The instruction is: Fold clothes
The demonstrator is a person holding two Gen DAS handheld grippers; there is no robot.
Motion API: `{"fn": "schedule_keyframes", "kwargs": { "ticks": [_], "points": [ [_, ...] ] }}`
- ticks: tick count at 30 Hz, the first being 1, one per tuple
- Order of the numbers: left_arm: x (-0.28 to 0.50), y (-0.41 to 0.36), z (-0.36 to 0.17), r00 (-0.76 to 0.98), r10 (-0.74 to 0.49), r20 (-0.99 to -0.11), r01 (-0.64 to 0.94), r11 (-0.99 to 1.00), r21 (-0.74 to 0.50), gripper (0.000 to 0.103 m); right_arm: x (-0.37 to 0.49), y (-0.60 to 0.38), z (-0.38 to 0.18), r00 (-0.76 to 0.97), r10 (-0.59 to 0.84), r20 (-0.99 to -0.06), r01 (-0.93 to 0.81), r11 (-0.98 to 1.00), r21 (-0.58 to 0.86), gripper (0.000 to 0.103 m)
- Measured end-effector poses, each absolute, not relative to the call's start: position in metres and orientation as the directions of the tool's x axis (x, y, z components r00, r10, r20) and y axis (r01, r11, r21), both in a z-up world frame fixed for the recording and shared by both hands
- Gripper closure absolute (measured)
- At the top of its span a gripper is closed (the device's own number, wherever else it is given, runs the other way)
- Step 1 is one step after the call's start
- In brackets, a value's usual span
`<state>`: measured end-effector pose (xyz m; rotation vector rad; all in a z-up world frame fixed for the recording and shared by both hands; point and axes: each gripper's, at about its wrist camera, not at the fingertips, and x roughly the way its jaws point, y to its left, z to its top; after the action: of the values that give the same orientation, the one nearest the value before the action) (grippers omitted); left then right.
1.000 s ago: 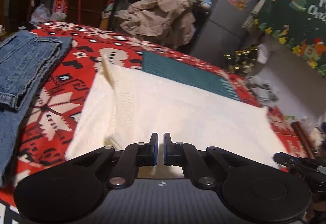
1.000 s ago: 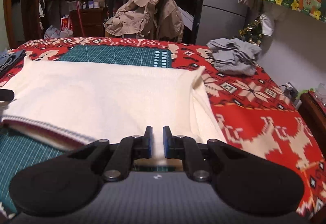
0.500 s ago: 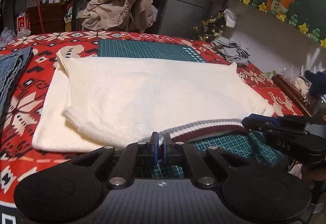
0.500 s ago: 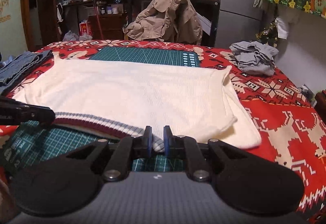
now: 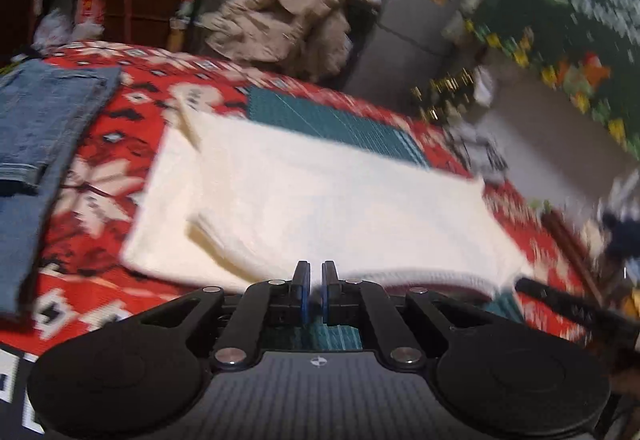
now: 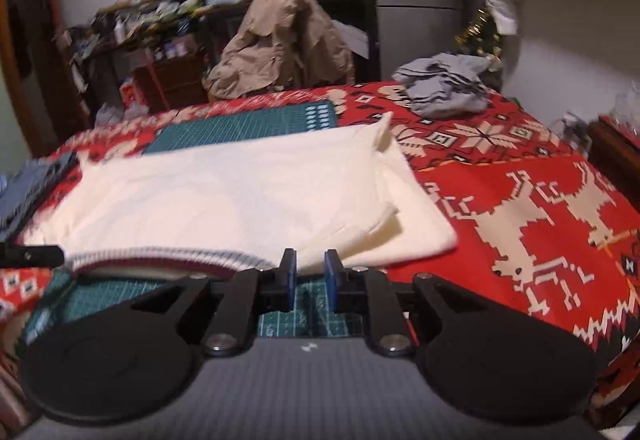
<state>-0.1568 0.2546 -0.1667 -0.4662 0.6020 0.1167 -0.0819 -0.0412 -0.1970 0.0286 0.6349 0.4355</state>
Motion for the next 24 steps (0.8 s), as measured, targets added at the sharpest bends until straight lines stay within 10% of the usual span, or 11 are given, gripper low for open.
{"fn": "schedule_keyframes", "kwargs": {
  "ticks": [24],
  "points": [
    [-0.052,0.399,-0.170,0.815,0.011,-0.579,-0.435,0.672,-0.599,0.075,0.150,-0.069,-0.185,0.689,0.479,-0.544,-0.258,0.863,0.434,0.071]
  ]
}}
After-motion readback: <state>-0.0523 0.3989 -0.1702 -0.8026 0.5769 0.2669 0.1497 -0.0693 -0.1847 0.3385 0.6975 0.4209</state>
